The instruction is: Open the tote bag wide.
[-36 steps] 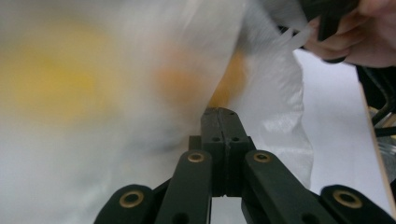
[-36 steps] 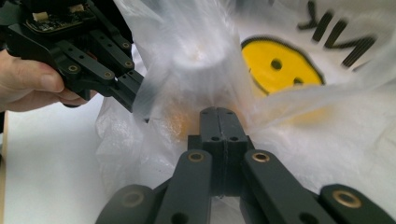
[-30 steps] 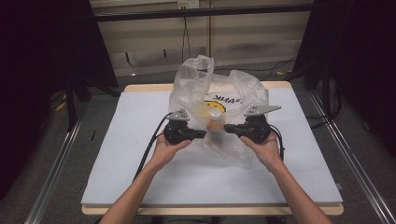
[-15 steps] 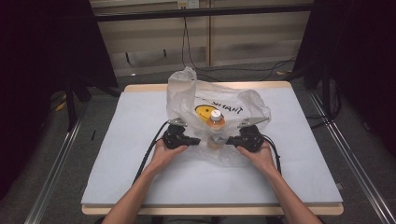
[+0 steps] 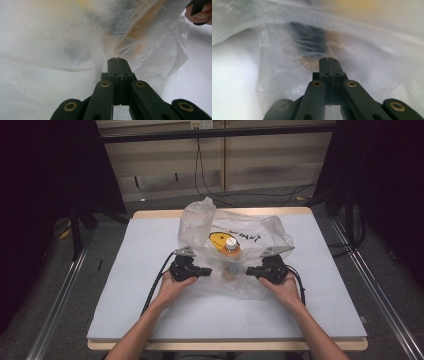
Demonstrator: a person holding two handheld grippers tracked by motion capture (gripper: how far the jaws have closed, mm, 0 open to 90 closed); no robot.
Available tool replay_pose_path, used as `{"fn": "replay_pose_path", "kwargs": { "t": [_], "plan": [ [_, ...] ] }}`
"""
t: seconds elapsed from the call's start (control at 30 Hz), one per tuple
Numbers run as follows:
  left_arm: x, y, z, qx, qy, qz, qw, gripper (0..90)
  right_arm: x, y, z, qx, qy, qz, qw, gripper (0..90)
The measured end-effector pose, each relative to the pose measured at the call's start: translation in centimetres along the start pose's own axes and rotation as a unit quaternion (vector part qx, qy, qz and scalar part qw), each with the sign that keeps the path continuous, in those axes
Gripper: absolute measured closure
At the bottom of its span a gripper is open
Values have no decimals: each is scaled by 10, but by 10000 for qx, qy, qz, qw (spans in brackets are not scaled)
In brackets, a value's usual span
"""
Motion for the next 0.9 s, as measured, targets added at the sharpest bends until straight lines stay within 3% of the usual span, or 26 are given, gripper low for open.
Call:
{"fn": "replay_pose_path", "kwargs": {
  "t": [0.27,0.47,0.63,0.8,0.83,0.9],
  "plan": [
    [12,-30,-21,-44,267,-517,9983,900,15,-39,18,-5,-171,-453,9988,900],
    [25,-45,-31,-77,313,-856,9958,900,35,-62,22,-13,-233,-795,9966,900],
    [53,-59,-44,-141,578,-1146,9916,900,61,-74,24,-108,-348,-1028,9940,900],
    [90,-69,-63,-250,867,-1421,9857,900,89,-79,28,-143,-473,-1180,9918,900],
    [90,-69,-63,-250,867,-1421,9857,900,95,-79,28,-163,-505,-1163,9918,900],
    [115,-71,-72,-327,1036,-1536,9821,900,104,-77,26,-174,-523,-1152,9918,900]
  ]
}}
Point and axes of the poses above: each handheld gripper's, and its own axes: y roughly forward along the jaws, x roughly out of its top, z roughly to its left, the point moved 2 cm from there along y, roughly forward along the jaws, and after that the axes turned 2 degrees about -y, right-handed, at the moved point
